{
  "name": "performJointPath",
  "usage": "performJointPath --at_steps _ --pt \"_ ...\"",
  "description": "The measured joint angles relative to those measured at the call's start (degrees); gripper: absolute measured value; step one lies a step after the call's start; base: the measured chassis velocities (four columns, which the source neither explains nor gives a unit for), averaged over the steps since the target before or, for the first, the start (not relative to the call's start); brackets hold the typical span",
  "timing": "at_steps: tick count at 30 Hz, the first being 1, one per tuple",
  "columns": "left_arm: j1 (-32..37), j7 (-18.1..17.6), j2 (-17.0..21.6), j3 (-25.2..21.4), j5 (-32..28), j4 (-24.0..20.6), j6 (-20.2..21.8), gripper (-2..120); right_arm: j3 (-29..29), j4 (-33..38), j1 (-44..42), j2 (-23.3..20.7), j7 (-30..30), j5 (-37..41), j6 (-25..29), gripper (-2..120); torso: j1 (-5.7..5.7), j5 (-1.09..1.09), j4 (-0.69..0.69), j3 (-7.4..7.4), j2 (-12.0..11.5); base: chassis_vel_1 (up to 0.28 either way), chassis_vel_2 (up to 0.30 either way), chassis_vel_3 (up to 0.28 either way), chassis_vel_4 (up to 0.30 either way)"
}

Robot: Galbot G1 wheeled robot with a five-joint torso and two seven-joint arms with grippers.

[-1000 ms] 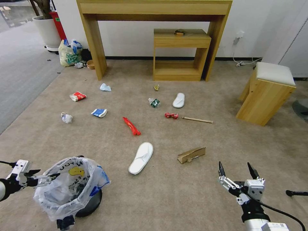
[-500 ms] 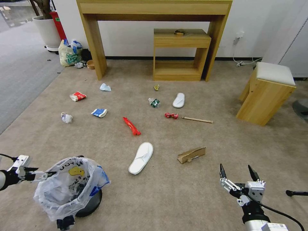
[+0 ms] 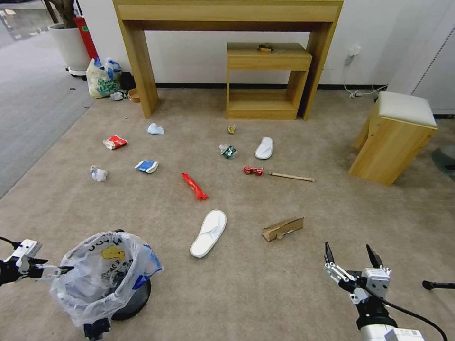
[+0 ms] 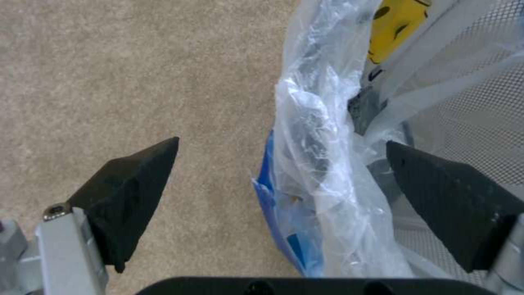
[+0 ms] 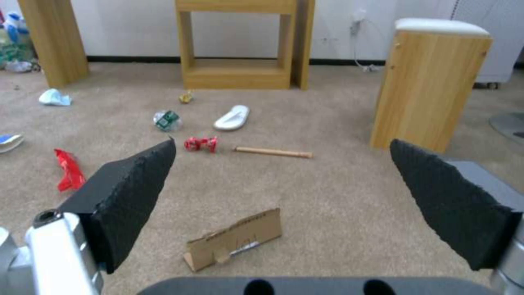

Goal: Pick up the trash bin and place the garbage on the floor into it.

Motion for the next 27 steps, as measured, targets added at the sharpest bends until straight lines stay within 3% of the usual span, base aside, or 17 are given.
performJointPath --at_steps 27 --pt "-5.74 -1.37 -3.87 5.21 0.82 1.64 -0.02 100 0.18 0.22 -0.37 0.65 1.18 1.51 0.02 100 0.0 0.0 0.0 0.0 0.0 0.0 0.0 0.0 0.0"
